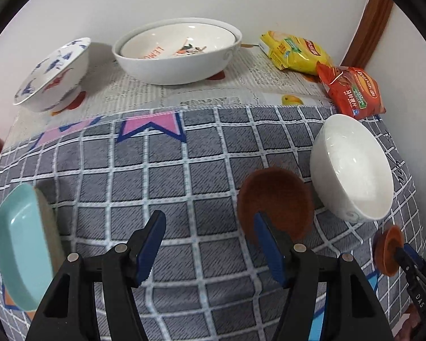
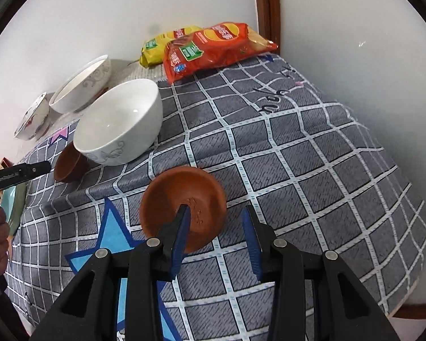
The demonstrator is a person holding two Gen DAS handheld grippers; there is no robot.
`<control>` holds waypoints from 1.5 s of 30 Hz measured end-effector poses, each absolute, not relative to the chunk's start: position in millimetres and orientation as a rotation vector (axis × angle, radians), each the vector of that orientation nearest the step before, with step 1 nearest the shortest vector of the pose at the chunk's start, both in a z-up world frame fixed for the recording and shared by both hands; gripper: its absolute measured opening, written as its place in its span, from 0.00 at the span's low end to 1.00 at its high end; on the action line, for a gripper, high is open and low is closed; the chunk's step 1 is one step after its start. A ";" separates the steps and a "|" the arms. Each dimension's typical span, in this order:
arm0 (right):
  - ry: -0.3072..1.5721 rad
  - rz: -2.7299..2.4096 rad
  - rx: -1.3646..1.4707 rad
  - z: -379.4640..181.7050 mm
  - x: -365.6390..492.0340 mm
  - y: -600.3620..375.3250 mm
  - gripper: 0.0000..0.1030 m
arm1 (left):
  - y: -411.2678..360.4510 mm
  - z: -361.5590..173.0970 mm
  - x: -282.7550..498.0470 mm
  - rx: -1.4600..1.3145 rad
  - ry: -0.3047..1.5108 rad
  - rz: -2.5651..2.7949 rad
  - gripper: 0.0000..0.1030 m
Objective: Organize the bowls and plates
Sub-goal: 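Grasp a small brown bowl with the right gripper while the left gripper grasps the other brown bowl, then lower the brown bowl into the white bowl with the right gripper while the left gripper holds its brown bowl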
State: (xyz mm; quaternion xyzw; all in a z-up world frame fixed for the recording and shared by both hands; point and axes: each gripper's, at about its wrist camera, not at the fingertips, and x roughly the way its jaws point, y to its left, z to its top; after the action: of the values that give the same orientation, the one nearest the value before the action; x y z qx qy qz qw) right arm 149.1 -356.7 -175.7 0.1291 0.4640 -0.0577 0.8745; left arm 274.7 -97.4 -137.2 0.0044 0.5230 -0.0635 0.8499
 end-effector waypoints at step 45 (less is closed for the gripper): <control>0.860 -0.102 0.331 -116.5 156.7 -334.7 0.08 | -50.1 -89.2 247.8 -0.065 1.015 -0.205 0.08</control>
State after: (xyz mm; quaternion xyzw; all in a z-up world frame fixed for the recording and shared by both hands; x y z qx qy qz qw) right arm 156.7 -334.7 -116.5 0.1598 0.4148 -0.0490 0.8945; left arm 247.8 -50.1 -89.2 -0.0312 0.4849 -0.0981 0.8685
